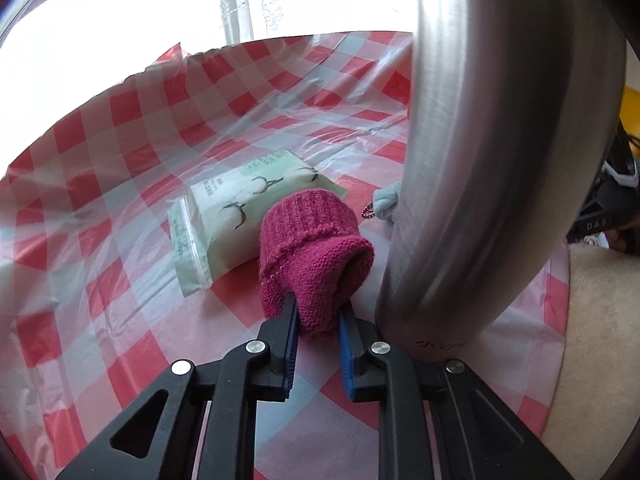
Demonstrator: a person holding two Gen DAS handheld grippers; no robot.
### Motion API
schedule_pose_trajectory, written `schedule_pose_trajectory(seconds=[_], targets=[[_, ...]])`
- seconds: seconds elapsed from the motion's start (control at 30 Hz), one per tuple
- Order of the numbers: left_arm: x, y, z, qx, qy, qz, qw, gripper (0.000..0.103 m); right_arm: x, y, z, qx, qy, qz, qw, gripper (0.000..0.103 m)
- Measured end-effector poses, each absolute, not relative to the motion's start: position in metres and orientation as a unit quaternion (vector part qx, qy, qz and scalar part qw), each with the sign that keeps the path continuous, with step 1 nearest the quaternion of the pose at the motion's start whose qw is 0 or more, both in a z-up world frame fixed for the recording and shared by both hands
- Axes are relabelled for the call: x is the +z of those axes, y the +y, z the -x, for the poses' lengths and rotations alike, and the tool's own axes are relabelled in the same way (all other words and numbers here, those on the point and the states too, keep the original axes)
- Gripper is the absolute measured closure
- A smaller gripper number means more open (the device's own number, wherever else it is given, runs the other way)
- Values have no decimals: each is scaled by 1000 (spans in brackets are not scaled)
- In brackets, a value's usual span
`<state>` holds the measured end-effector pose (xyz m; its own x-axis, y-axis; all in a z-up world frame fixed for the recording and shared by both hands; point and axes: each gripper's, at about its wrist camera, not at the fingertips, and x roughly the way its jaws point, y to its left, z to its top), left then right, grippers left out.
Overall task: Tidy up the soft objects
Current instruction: 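Grasp the pink knit sock with the left tool while the right tool grasps the white cotton pack, then carry both items over the white box and open both tools to drop them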
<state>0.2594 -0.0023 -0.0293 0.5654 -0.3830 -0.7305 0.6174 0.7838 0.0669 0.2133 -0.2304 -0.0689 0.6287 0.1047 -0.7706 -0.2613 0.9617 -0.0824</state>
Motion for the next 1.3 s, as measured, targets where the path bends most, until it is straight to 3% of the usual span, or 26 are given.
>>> schedule_pose_trajectory(seconds=[0.8, 1.3], targets=[[4, 34, -167, -155, 402, -103, 897, 86, -66, -271, -161, 95, 405, 55, 908, 47], [43, -38, -112, -208, 377, -124, 894, 86, -52, -334, -115, 74, 382, 4, 921, 47]])
